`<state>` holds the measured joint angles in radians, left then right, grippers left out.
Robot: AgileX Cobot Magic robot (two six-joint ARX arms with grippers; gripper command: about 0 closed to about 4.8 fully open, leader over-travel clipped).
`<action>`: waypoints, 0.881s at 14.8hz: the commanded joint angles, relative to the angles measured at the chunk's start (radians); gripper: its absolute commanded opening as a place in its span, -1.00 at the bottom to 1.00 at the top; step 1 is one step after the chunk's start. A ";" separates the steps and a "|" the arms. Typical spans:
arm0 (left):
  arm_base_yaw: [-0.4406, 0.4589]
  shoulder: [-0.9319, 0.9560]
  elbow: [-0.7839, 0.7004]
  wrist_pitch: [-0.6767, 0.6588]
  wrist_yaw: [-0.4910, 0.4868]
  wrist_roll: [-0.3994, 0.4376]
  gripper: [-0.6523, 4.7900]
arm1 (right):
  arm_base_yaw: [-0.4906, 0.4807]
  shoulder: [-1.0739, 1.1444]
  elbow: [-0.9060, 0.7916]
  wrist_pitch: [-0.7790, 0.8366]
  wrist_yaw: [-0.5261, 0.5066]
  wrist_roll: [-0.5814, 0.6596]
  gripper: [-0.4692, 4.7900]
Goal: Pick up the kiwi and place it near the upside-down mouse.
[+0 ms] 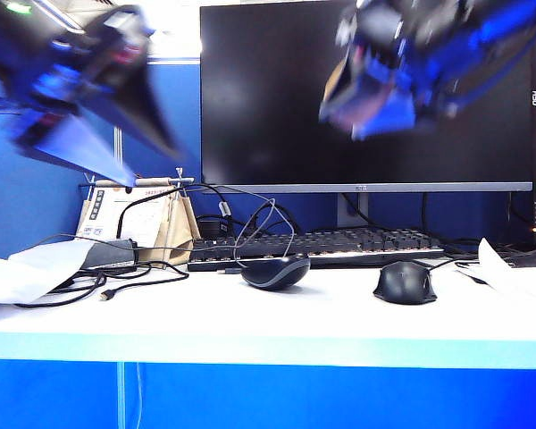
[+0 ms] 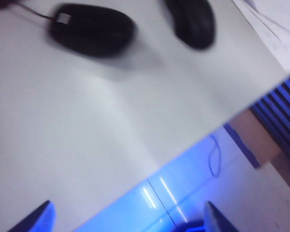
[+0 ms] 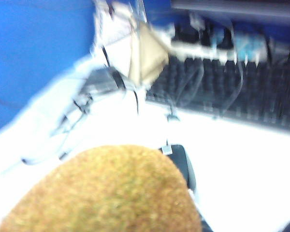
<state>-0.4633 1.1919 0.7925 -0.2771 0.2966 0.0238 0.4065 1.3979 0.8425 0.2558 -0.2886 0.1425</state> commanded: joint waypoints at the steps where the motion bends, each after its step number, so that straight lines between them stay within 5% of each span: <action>1: 0.026 -0.089 -0.002 -0.027 -0.005 0.018 0.72 | 0.029 0.094 0.004 0.075 -0.066 0.023 0.14; 5: 0.022 -0.137 -0.002 -0.066 0.027 -0.043 0.72 | 0.090 0.266 0.006 0.200 -0.072 0.043 0.14; 7: 0.022 -0.137 -0.002 -0.064 0.117 -0.085 0.72 | 0.115 0.371 0.012 0.281 -0.066 0.074 0.14; 13: 0.006 -0.166 -0.002 -0.058 0.243 -0.110 0.72 | 0.119 0.586 0.164 0.277 -0.080 0.121 0.14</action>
<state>-0.4583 1.0302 0.7910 -0.3489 0.5301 -0.0837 0.5236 1.9713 0.9886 0.5259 -0.3641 0.2588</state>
